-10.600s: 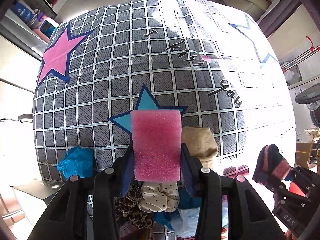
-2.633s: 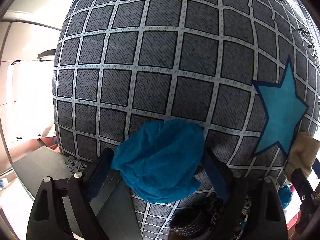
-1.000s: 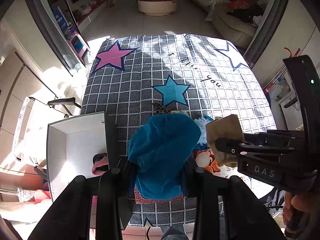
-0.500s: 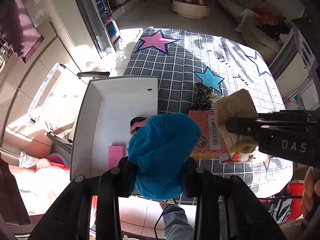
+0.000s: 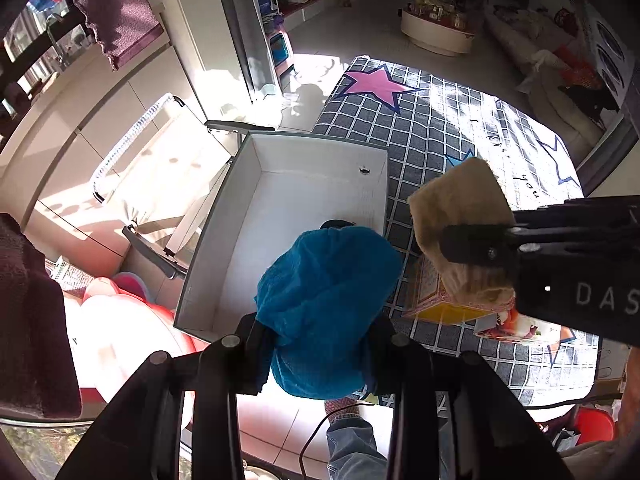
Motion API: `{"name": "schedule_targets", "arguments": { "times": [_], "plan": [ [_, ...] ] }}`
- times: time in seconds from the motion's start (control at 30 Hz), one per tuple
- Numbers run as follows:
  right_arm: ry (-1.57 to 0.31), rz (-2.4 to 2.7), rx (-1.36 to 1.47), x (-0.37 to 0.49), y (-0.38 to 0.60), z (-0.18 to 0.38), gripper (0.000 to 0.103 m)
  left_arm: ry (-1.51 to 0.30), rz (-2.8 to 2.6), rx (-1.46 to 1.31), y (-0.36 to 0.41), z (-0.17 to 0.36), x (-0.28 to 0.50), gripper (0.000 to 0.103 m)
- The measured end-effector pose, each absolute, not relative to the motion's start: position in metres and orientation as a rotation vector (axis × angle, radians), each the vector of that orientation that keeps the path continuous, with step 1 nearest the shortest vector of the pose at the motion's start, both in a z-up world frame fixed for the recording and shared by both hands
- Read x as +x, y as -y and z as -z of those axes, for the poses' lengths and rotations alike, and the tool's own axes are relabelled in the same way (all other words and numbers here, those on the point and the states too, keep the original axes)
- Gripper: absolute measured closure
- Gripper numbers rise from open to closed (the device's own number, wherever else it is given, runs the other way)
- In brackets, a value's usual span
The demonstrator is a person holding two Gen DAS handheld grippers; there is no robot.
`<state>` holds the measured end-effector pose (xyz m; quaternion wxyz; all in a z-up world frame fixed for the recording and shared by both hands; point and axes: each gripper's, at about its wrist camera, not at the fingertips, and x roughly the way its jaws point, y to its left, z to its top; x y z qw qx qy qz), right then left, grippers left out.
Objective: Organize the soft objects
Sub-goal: 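Carry the blue cloth and beige sock over the white box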
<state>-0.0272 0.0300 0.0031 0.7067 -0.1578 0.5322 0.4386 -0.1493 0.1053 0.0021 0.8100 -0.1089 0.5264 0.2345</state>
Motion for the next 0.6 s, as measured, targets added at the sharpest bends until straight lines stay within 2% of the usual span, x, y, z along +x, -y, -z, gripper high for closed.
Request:
{"name": "schedule_targets", "arguments": {
  "times": [0.6],
  "plan": [
    [-1.186,-1.020,-0.415,-0.029,-0.066,-0.005,0.071,-1.133,-0.530,-0.267,-0.121,0.006,-0.151,0.065]
  ]
}}
